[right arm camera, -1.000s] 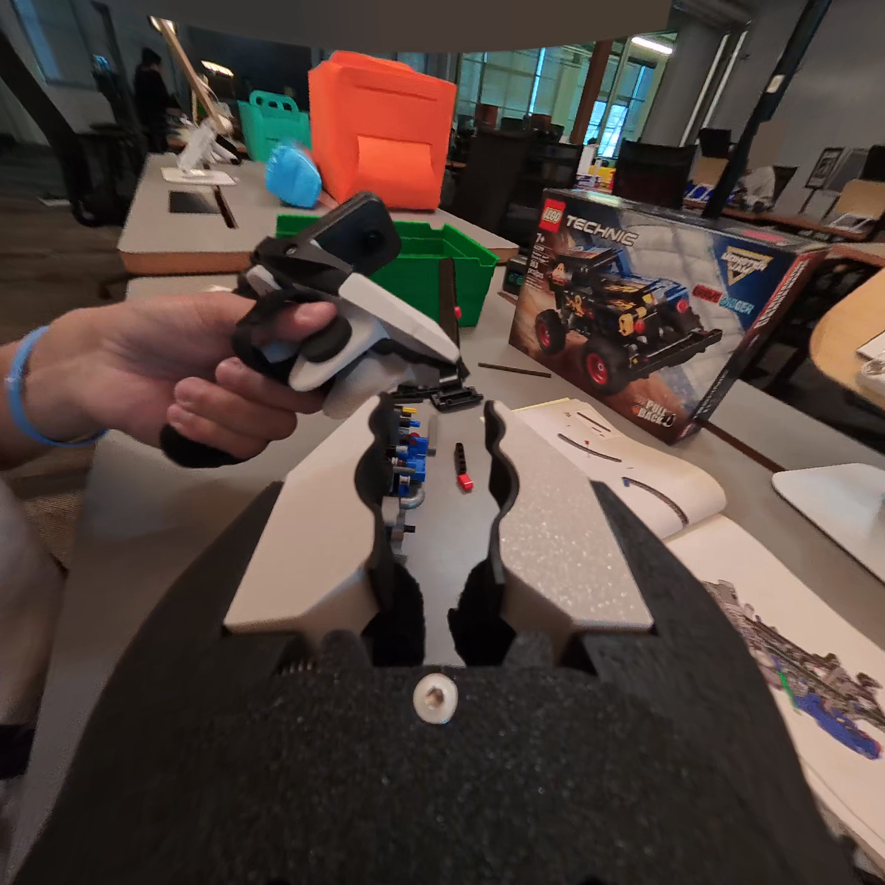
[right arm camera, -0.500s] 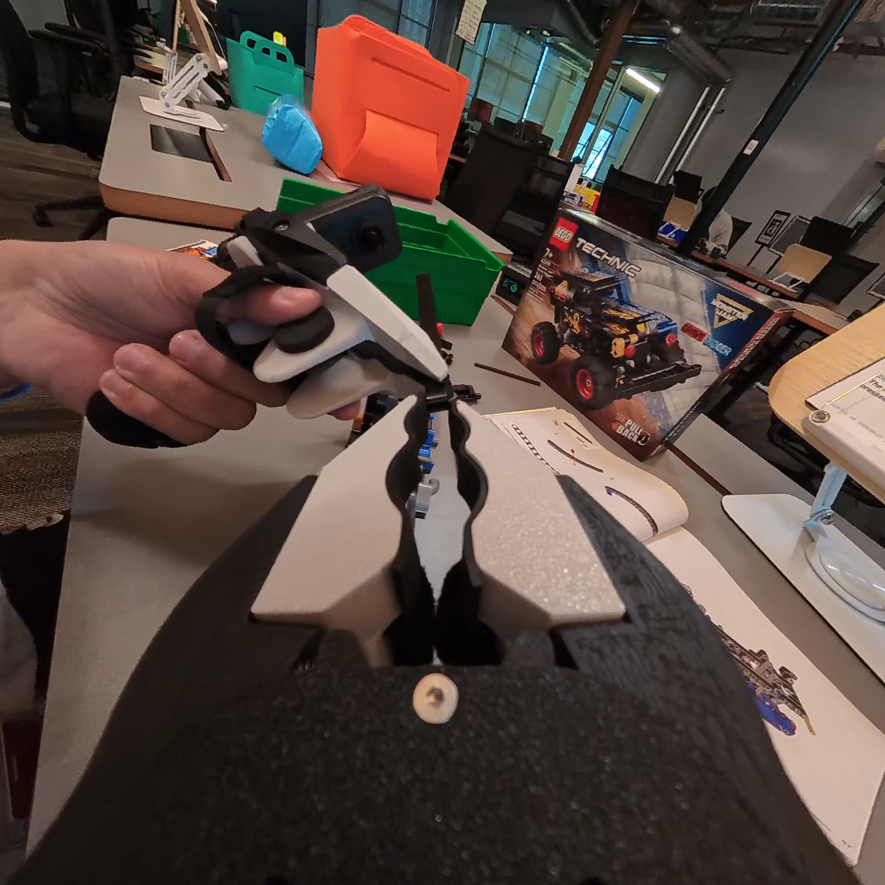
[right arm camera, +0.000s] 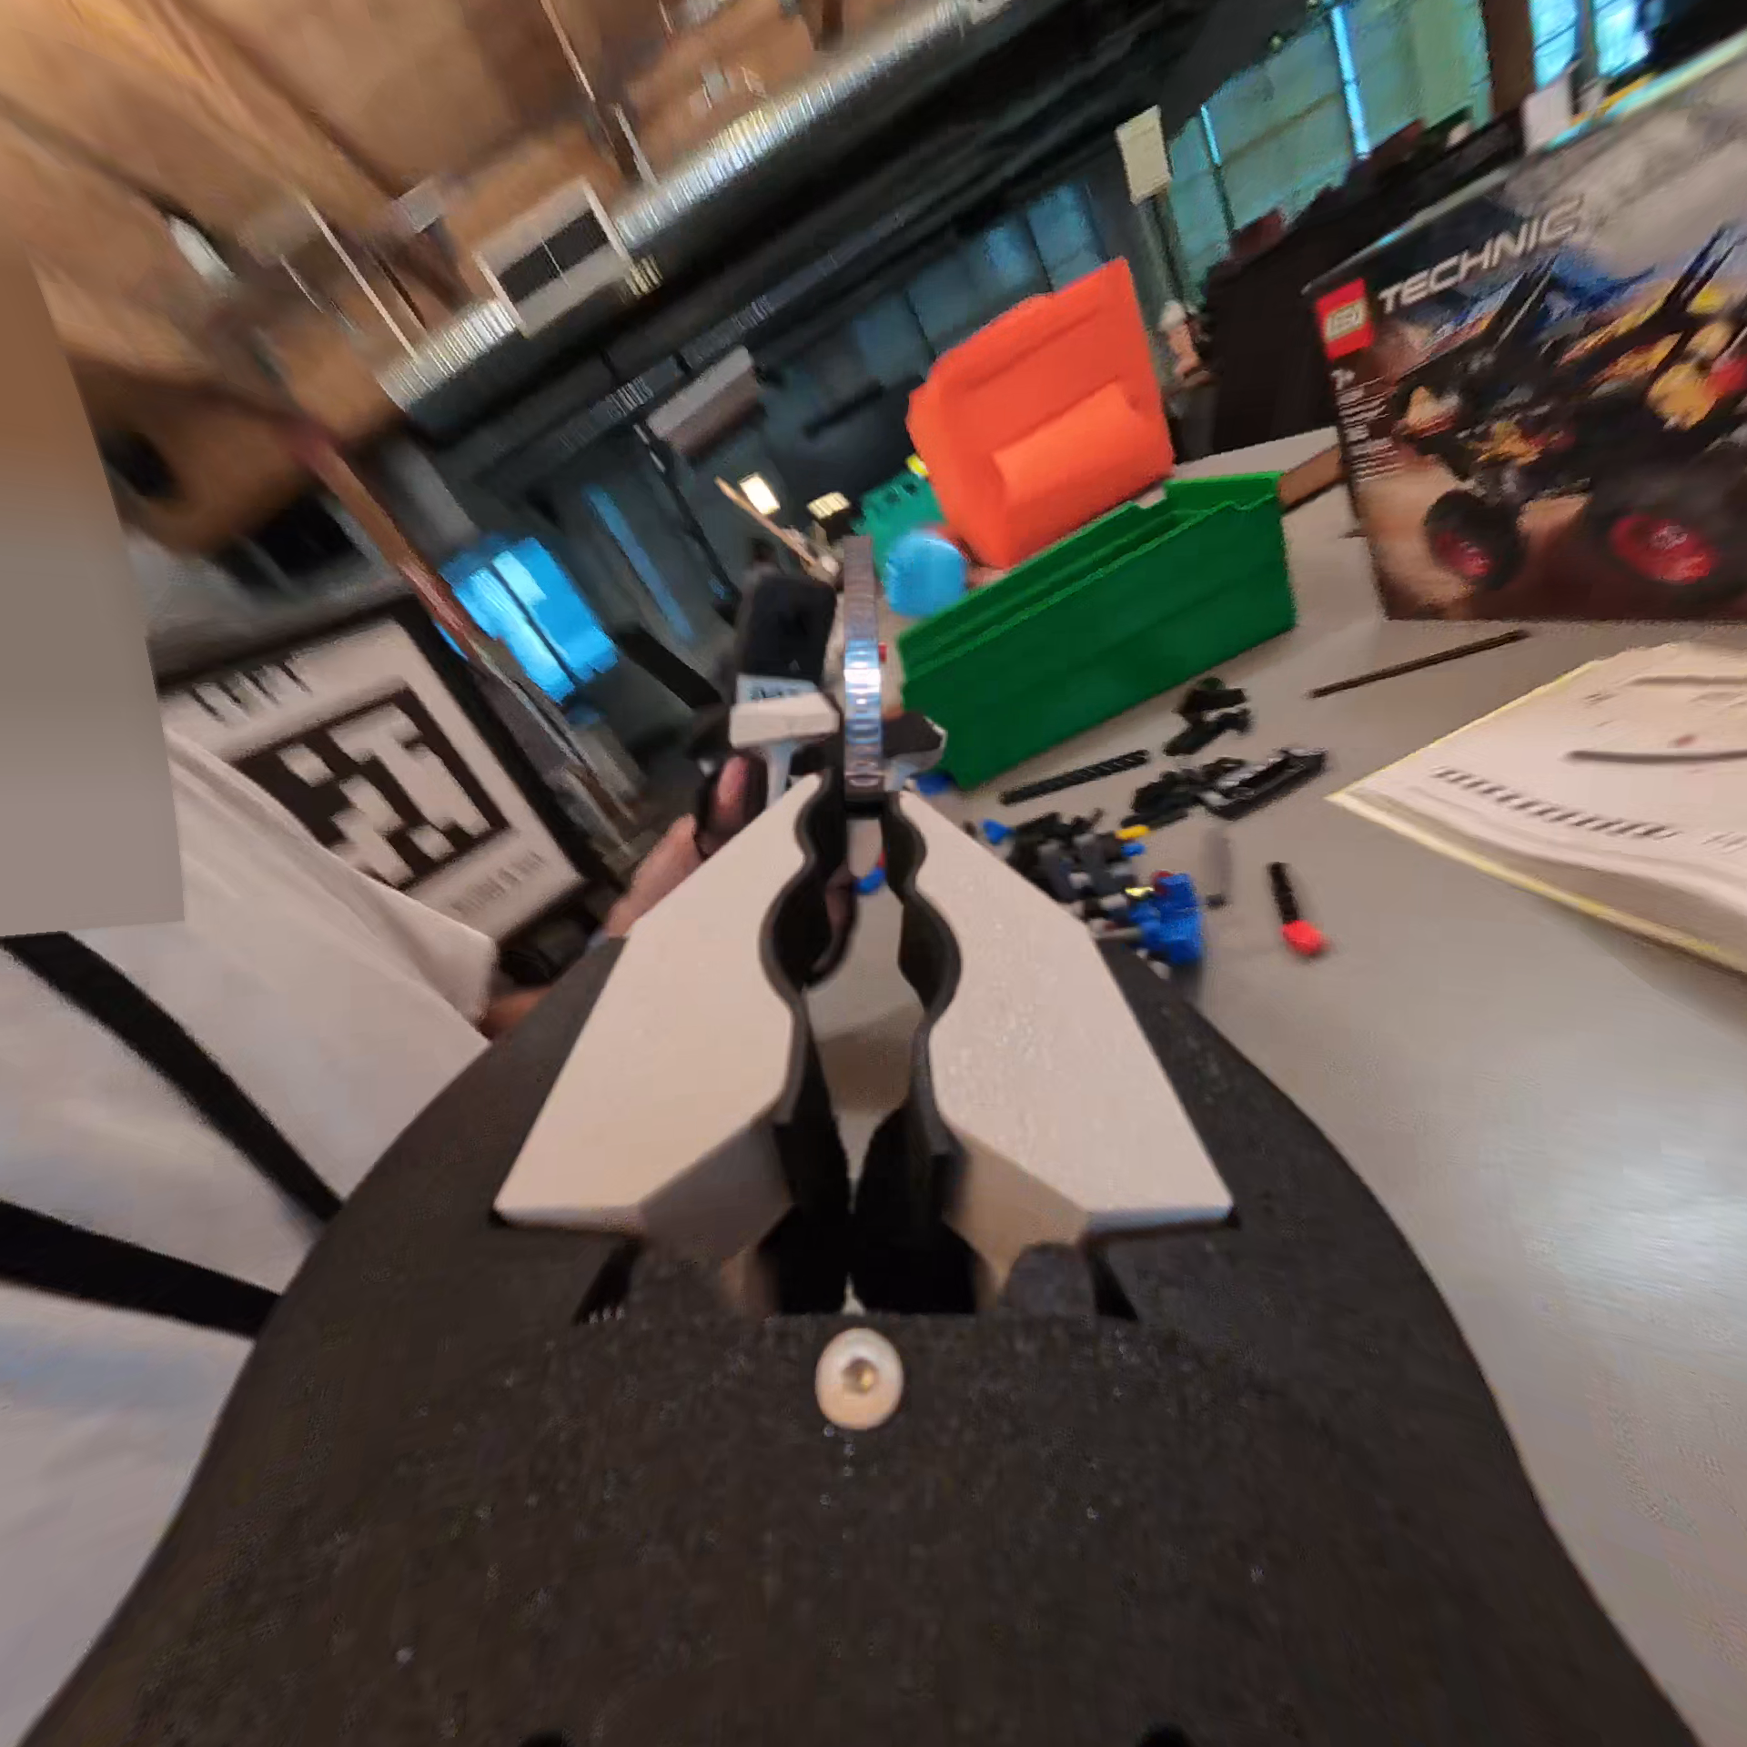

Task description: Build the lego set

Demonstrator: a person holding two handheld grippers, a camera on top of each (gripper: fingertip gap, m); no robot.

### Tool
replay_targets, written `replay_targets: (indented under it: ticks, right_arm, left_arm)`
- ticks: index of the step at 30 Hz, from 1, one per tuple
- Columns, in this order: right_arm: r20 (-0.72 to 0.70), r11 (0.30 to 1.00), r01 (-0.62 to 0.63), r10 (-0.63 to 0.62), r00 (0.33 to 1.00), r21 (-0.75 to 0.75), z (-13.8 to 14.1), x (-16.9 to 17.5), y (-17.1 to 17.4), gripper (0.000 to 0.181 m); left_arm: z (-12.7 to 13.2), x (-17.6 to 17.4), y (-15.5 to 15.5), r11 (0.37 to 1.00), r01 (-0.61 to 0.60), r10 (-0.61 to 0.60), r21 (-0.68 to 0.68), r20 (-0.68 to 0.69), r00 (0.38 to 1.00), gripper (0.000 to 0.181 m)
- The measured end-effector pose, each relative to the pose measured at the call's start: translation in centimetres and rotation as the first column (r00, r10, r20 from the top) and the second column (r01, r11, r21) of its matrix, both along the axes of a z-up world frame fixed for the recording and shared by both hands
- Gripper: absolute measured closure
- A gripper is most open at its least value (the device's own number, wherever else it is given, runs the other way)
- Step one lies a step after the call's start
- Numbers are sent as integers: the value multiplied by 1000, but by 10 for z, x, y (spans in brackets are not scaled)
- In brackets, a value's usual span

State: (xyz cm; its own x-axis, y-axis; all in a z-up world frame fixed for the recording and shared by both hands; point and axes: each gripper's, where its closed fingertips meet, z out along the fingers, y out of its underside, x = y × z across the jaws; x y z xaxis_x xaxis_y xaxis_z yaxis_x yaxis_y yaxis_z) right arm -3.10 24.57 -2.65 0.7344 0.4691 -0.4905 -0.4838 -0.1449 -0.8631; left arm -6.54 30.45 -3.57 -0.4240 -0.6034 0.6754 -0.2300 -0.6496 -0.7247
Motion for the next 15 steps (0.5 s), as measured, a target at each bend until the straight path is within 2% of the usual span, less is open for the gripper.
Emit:
replay_targets:
  ticks: [3, 7, 10, 13, 15]
  right_arm:
    - [-251, 994, -99, 110, 962, 55, 8, -1, 0, 174]
    - [-357, 978, -179, 205, 911, 104, 7, -25, 4, 174]
    - [-385, 980, -167, 195, 902, 106, 1, -36, 12, 174]
    - [-443, 976, -176, 217, 870, 131, 1, -43, 14, 174]
    - [-456, 975, -184, 222, 862, 127, -1, -47, 16, 174]
  left_arm:
    - [12, -4, -8, 999, 21, -25, 35, 111, 993, 154]
    - [30, -2, -15, 1000, 8, -5, -13, 209, 978, 153]
    - [47, -5, -10, 994, -22, 53, -106, 297, 953, 154]
    - [52, -5, -6, 987, -64, 109, -149, 321, 941, 160]
    - [54, -6, -1, 983, -96, 144, -155, 335, 931, 170]
